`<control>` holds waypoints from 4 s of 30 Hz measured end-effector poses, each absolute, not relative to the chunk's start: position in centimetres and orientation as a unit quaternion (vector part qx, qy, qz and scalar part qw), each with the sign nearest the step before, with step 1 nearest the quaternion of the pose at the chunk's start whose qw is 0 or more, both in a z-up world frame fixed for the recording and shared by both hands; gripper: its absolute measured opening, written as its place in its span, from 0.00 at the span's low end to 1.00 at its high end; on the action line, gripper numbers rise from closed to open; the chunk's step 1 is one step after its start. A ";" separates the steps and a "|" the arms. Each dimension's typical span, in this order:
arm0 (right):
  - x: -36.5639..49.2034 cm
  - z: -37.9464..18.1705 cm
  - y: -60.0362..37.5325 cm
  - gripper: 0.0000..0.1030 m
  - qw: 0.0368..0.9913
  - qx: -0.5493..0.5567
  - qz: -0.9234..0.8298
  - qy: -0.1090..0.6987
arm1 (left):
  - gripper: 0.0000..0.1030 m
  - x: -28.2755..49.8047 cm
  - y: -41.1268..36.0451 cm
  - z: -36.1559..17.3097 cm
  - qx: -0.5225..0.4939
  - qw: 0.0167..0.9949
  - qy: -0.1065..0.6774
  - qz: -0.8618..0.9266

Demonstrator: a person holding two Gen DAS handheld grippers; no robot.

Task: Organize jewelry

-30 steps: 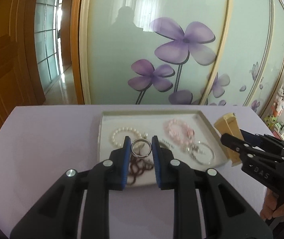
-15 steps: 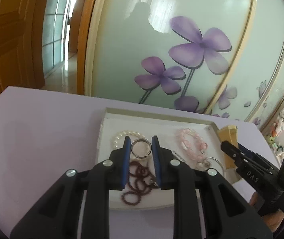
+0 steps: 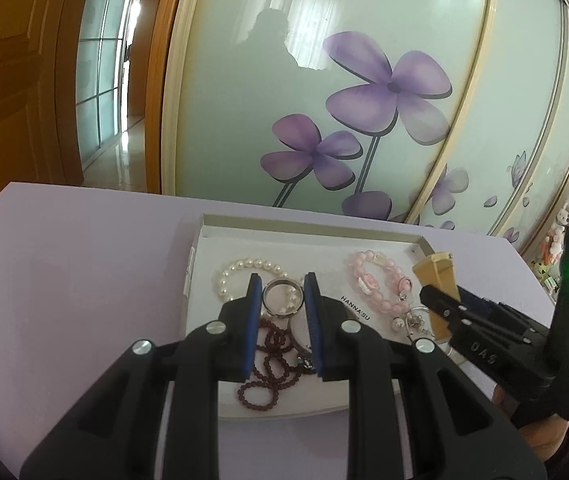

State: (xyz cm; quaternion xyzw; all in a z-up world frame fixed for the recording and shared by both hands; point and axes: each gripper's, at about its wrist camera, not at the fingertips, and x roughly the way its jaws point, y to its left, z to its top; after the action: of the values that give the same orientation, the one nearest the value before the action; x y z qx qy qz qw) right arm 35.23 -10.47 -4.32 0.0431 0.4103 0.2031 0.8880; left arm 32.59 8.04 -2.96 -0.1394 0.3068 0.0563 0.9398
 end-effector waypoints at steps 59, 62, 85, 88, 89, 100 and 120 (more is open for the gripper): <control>34.8 -1.2 -13.8 0.77 0.913 0.085 0.167 0.362 | 0.80 31.6 8.2 -2.4 -0.150 0.926 0.339 0.075; 33.9 -0.1 -13.6 0.87 0.919 0.078 0.167 0.349 | 0.88 29.2 9.2 -1.8 -0.147 0.930 0.324 0.088; 23.5 1.4 -13.8 0.99 0.926 0.053 0.196 0.320 | 0.98 19.9 5.4 0.6 -0.078 0.972 0.205 0.087; 22.8 1.1 -13.6 0.99 0.924 0.051 0.194 0.324 | 0.98 19.7 5.0 0.1 -0.079 0.970 0.217 0.075; 22.6 1.0 -13.5 0.99 0.927 0.048 0.193 0.319 | 0.98 19.7 5.0 -0.1 -0.080 0.970 0.217 0.070; 21.7 0.6 -13.5 0.99 0.939 0.032 0.192 0.284 | 0.98 19.4 5.1 -1.1 -0.095 0.971 0.214 0.042; 21.3 0.9 -13.8 0.99 0.942 0.038 0.192 0.273 | 0.98 19.1 4.9 -0.7 -0.099 0.974 0.201 0.027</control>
State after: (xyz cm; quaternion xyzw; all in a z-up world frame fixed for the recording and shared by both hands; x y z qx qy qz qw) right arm 21.30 -13.82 0.94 0.0385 0.2731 0.1918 0.9419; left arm 19.09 4.92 -0.66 -0.0992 0.2009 0.0267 0.9742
